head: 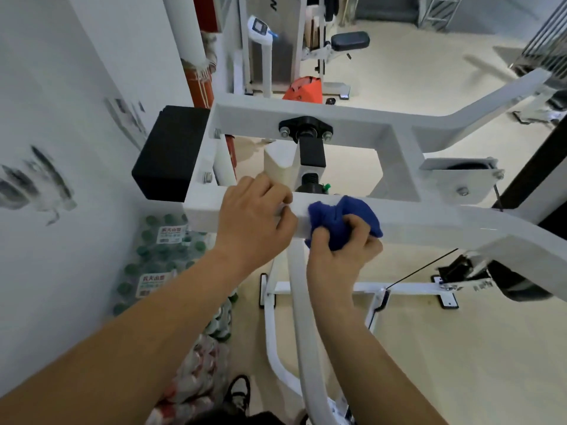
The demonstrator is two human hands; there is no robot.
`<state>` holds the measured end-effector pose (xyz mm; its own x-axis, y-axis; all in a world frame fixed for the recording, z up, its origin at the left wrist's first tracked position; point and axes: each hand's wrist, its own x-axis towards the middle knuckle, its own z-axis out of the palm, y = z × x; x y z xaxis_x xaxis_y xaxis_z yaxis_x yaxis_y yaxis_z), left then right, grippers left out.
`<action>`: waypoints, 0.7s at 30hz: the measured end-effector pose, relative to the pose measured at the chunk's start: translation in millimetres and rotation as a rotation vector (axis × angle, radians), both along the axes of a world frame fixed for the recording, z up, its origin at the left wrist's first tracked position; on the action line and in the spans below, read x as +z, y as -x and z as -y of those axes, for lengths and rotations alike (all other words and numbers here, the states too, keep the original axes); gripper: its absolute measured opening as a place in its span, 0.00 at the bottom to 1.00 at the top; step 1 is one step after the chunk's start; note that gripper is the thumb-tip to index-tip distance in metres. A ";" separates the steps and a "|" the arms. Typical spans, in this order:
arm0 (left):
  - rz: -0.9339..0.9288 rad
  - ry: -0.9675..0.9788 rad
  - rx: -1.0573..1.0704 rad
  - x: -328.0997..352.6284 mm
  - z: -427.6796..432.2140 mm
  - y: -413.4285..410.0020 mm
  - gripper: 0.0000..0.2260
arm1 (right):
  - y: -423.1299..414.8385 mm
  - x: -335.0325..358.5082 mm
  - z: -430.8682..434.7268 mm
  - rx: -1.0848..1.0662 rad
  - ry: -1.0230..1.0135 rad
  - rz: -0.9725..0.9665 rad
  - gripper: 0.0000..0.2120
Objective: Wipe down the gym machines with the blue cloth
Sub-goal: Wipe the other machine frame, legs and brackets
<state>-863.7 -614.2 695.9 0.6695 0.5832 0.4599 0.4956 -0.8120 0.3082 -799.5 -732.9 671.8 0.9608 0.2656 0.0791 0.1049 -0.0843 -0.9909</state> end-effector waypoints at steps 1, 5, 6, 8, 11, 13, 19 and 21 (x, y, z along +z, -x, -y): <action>0.005 -0.001 -0.005 -0.3 0.1 0.2 0.05 | 8.2 -3.4 -4.0 0.055 0.000 0.042 0.20; 0.007 -0.017 -0.064 -1.3 -0.4 3.9 0.06 | -6.3 -6.5 11.7 0.046 0.068 0.070 0.22; 0.016 -0.015 -0.078 -1.4 -1.3 5.2 0.06 | -21.6 -6.8 20.9 -0.029 0.094 0.023 0.20; 0.050 -0.022 -0.083 -2.4 -2.5 6.1 0.06 | -49.6 -6.0 35.1 -0.178 0.132 -0.047 0.16; 0.036 0.001 -0.058 -0.6 0.2 -0.4 0.08 | -49.3 -12.4 32.3 -0.230 0.152 -0.034 0.16; -0.003 0.021 -0.034 2.9 3.7 -4.4 0.10 | -28.2 -15.5 20.7 -0.123 0.136 -0.002 0.18; -0.031 0.057 -0.121 9.5 12.3 -16.8 0.08 | -63.3 -7.4 42.7 -0.189 0.036 -0.083 0.15; -0.012 0.087 -0.132 11.2 18.3 -29.7 0.08 | -106.7 -6.3 65.0 -0.382 0.050 -0.111 0.18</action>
<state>-834.0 -632.5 707.1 0.7480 0.5274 0.4029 0.3908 -0.8407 0.3749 -692.8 -797.9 665.6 0.9931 -0.1118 -0.0346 -0.0507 -0.1448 -0.9882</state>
